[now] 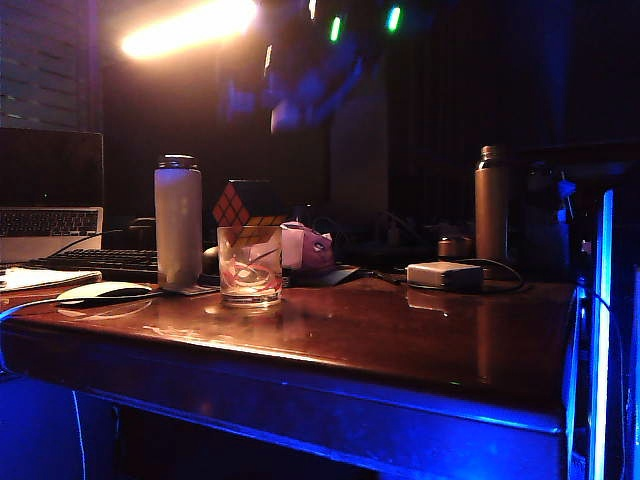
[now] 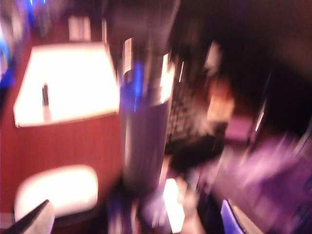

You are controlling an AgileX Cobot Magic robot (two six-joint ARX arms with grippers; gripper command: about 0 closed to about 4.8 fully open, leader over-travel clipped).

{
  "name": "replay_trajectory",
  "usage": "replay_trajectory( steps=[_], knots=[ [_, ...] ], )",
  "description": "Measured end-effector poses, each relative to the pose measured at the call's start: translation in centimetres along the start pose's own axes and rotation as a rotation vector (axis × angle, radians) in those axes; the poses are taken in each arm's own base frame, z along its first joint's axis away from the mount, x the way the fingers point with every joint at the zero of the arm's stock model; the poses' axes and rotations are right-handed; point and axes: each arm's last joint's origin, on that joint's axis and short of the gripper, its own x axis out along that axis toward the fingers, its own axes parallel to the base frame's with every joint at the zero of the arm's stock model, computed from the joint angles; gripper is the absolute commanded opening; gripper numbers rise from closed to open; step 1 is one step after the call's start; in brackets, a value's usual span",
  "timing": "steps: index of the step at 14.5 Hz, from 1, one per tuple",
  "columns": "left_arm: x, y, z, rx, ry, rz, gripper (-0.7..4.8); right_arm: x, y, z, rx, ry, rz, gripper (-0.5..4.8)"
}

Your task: Stack the Rubik's Cube on top of the glass cup.

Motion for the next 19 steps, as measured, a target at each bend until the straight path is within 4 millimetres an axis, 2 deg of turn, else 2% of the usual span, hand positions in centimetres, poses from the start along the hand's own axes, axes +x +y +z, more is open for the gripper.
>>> replay_trajectory(
  steps=[1, 4, 7, 9, 10, 11, 12, 13, 14, 16, 18, 19],
  knots=[
    [0.0, 0.0, 0.0, 0.0, 0.0, 0.0, -0.06, -0.7, 0.0, 1.1, -0.003, -0.027, -0.003, 0.12],
    [-1.5, -0.8, -0.2, 0.02, -0.032, 0.018, -0.06, -3.9, -0.3, 4.8, -0.008, -0.037, -0.11, 0.08],
    [-5.2, -2.8, -1.5, 0.032, -0.084, 0.12, -0.06, -9.0, -1.0, 8.6, -0.003, 0.019, -0.237, -0.01],
    [-8.0, -4.7, -3.8, 0.034, -0.146, 0.175, -0.06, -12.5, -1.1, 10.4, -0.044, 0.07, -0.253, -0.01],
    [-9.1, -5.5, -5.6, 0.029, -0.186, 0.219, -0.06, -14.3, -0.9, 11.4, -0.068, 0.077, -0.249, -0.01],
    [-10.1, -6.5, -8.1, 0.007, -0.236, 0.262, -0.06, -17.2, -0.6, 13.1, -0.076, 0.051, -0.25, -0.01],
    [-9.9, -6.6, -9.6, -0.002, -0.264, 0.287, -0.06, -19.0, -0.4, 14.0, -0.078, 0.041, -0.252, -0.01],
    [-8.8, -6.3, -11.4, -0.023, -0.238, 0.296, -0.06, -20.7, -0.2, 14.5, -0.079, 0.054, -0.25, -0.01],
    [-7.3, -5.9, -13.4, -0.054, -0.214, 0.291, -0.06, -22.5, 0.1, 14.9, -0.079, 0.069, -0.25, -0.01],
    [-4.5, -5.0, -16.1, -0.113, -0.263, 0.288, -0.06, -25.6, 0.4, 15.6, -0.08, 0.076, -0.256, -0.01],
    [-1.3, -3.6, -18.0, -0.17, -0.278, 0.281, -0.06, -28.2, 0.8, 15.1, -0.082, 0.051, -0.284, -0.01],
    [-0.1, -3.2, -18.7, -0.188, -0.283, 0.265, -0.06, -28.5, 1.0, 14.1, -0.082, 0.05, -0.285, -0.01]
  ],
)
